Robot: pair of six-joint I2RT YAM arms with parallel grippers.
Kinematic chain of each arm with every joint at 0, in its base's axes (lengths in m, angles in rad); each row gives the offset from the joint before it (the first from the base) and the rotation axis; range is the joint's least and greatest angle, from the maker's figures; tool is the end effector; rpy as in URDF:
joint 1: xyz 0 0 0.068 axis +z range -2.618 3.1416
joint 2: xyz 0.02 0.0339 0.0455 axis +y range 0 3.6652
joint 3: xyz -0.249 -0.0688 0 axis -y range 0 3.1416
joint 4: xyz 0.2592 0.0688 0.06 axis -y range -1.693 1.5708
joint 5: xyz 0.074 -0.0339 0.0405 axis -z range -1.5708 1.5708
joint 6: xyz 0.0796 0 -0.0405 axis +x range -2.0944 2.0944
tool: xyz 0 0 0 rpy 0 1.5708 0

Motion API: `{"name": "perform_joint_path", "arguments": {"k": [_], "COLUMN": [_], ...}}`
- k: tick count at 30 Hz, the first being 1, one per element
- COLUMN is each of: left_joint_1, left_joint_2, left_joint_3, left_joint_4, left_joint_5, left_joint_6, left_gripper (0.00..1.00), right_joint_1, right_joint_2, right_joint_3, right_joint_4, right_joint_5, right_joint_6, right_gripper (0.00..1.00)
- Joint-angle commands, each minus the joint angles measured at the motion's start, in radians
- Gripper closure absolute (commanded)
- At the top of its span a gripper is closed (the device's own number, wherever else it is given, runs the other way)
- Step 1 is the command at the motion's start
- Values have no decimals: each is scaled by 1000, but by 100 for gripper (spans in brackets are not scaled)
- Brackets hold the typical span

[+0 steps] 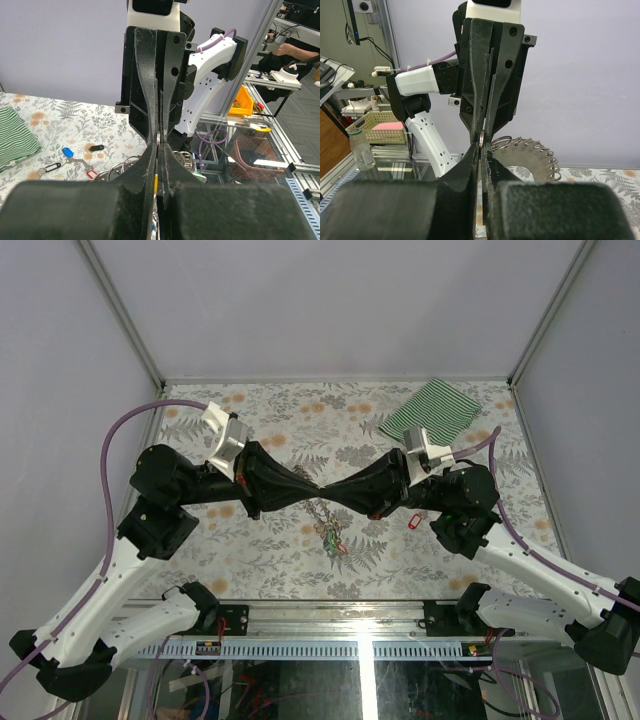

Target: Put the keys on the keyring

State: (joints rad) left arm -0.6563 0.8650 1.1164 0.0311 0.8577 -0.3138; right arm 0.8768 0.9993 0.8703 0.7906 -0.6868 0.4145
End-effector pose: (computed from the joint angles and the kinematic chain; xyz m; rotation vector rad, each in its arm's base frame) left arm 0.1341 -0.1793 0.4607 1.0057 1.1510 -1.3386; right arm 0.1256 0.2299 0.4324 -0.9071 0.7766 1.4618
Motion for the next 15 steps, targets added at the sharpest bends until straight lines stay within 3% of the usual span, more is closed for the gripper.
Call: {"name": "perform_joint_path", "arguments": {"k": [1, 15], "left_joint_1": [-4, -5], "left_joint_2": [12, 18], "left_joint_3": [33, 55], "left_joint_4": [-4, -56], "left_joint_5": [7, 23], "left_joint_6": [24, 61], "left_gripper": [100, 100], "right_joint_1": [4, 5], "right_joint_2": [-37, -94], "right_joint_3": [58, 81], "right_joint_4": [19, -184], "right_joint_5": [13, 21], "right_joint_6": [-46, -173], "right_gripper": [94, 77]}}
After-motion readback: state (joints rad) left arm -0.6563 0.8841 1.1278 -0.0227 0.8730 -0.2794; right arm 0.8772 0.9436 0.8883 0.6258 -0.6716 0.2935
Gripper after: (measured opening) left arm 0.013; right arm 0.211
